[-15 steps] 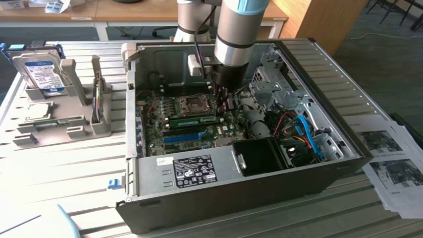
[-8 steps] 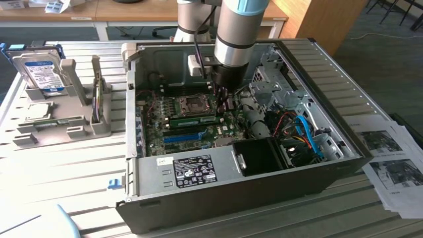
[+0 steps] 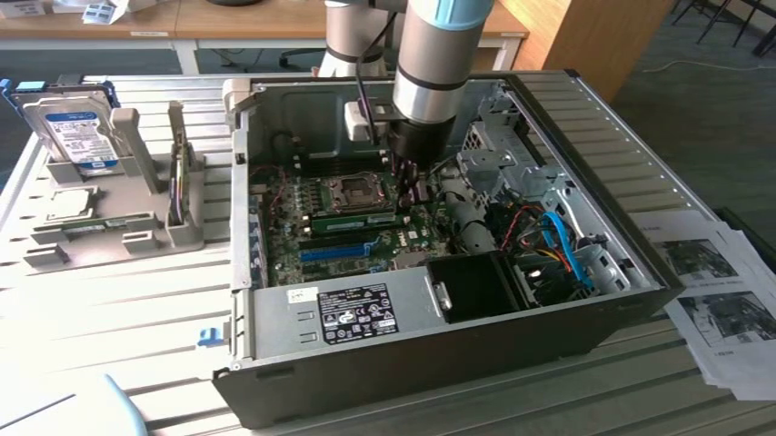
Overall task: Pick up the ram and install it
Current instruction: 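Press down the ram until it locks into place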
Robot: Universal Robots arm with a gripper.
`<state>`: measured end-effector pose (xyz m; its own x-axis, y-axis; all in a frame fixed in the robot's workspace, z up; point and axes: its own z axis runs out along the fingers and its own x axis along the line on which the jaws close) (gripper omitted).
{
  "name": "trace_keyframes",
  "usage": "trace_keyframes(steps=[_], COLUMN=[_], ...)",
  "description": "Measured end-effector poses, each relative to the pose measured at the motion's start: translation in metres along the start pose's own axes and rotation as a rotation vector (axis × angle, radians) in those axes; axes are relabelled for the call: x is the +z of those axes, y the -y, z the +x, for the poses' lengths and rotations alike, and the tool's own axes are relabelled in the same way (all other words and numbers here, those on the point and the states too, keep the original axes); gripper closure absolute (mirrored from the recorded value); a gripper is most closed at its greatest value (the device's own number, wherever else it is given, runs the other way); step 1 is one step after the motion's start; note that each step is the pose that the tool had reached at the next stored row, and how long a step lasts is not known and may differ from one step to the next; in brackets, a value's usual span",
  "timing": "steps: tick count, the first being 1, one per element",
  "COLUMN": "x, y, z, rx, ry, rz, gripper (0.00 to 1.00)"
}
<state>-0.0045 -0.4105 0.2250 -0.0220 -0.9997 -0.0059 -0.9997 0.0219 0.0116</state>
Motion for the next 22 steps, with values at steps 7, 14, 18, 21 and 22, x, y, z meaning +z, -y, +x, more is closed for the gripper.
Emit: trace_keyframes(steps=[7, 14, 18, 21, 22], x=[0.0005, 0.0018, 0.0022, 0.0022, 0.0024], y=[0.0, 0.0, 0.0, 0.0, 0.0], z=[0.0, 0.0, 0.0, 0.0, 0.0], rx=[0.0, 0.0, 0.0, 0.0, 0.0], ry=[0.0001, 0.0, 0.0, 0.0001, 0.0001], rz=[0.0, 0.0, 0.0, 0.0, 0.0], gripper=[0.91, 0.91, 0.91, 0.91, 0.91])
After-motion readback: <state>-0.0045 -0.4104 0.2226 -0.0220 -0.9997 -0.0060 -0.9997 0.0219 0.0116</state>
